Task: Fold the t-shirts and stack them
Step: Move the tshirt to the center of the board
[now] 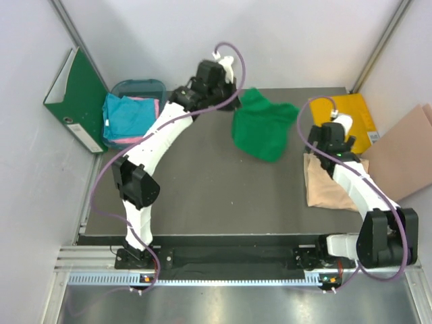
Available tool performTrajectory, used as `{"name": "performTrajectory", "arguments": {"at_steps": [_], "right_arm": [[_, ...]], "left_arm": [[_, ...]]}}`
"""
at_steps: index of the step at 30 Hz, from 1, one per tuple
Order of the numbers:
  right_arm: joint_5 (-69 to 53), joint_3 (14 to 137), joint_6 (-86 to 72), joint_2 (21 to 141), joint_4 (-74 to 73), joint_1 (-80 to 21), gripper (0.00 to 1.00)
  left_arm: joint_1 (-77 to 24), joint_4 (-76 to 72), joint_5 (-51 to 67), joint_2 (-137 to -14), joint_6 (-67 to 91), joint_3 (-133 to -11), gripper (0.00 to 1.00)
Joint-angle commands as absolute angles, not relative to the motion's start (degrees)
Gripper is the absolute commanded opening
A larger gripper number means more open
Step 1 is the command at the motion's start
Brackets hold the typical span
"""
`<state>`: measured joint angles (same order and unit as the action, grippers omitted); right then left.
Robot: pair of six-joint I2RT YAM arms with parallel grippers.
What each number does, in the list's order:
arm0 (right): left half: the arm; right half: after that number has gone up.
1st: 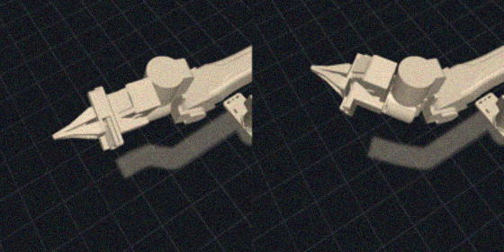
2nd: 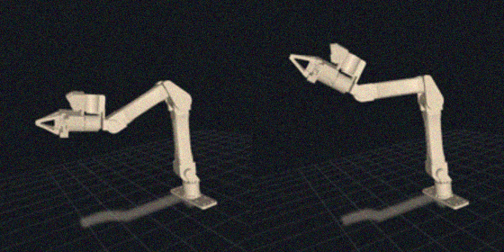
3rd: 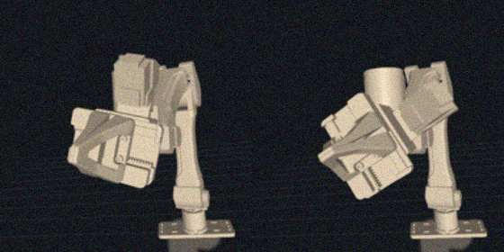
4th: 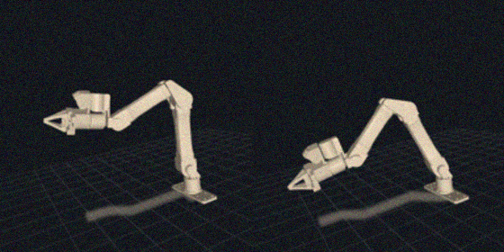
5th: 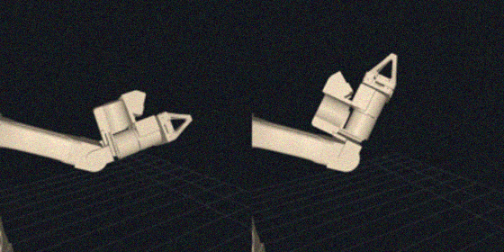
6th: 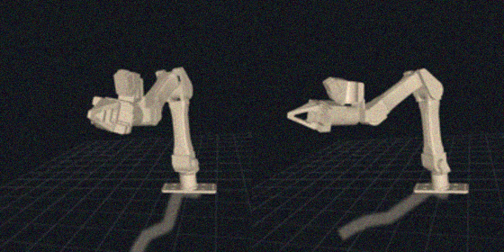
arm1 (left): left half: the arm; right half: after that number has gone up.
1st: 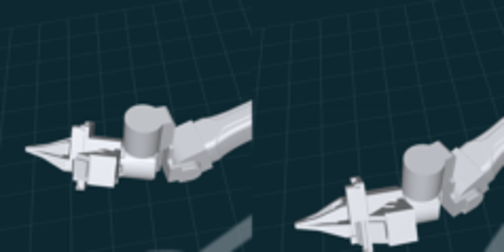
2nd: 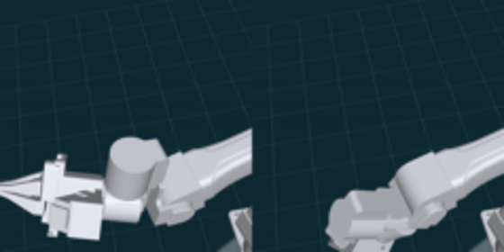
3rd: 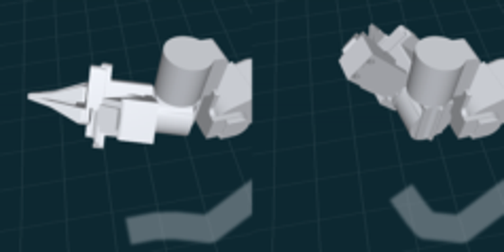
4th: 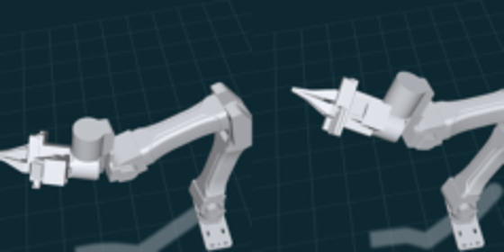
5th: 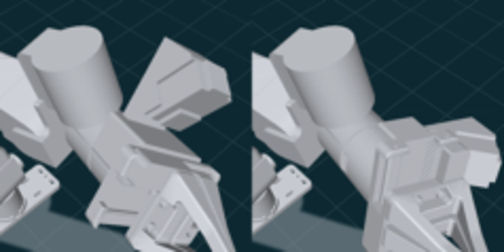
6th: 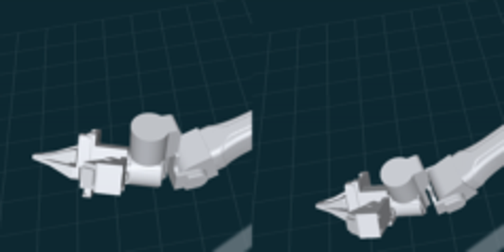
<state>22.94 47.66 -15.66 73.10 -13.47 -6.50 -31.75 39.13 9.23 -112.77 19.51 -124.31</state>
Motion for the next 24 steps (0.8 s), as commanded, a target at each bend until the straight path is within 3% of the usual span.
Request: {"name": "performTrajectory", "arguments": {"at_steps": [1, 5, 9, 15, 19, 20, 24], "right_arm": [[20.13, 48.08, -14.95, 68.21, -12.74, -1.24, 0.99], [15.05, 47.64, -13.10, 68.38, -12.48, -0.97, 1.00], [2.24, 46.06, -14.67, 71.18, -10.64, -1.14, 1.00], [-11.39, 44.38, -17.93, 76.90, -7.30, -1.49, 1.00], [-17.84, 46.93, -16.97, 81.81, -7.82, -5.25, 0.94], [-18.19, 47.11, -16.70, 82.35, -7.74, -6.32, 0.94], [-22.31, 48.25, -17.14, 85.77, -7.38, -10.63, 0.86]], "left_arm": [[-31.73, 37.79, 14.42, -109.08, 23.46, -111.48, 0.00], [-30.68, 38.41, 10.81, -103.99, 25.75, -94.69, 0.00], [-28.39, 39.55, 9.32, -103.80, 26.98, -82.39, 0.00], [-26.28, 40.51, 4.93, -104.85, 26.63, -79.19, 0.00], [-24.79, 40.96, 5.36, -105.55, 26.63, -79.54, 0.00], [-24.70, 41.04, 5.71, -106.25, 26.37, -79.80, 0.04], [-24.61, 42.10, 6.77, -108.80, 26.19, -82.26, 0.61]]}}
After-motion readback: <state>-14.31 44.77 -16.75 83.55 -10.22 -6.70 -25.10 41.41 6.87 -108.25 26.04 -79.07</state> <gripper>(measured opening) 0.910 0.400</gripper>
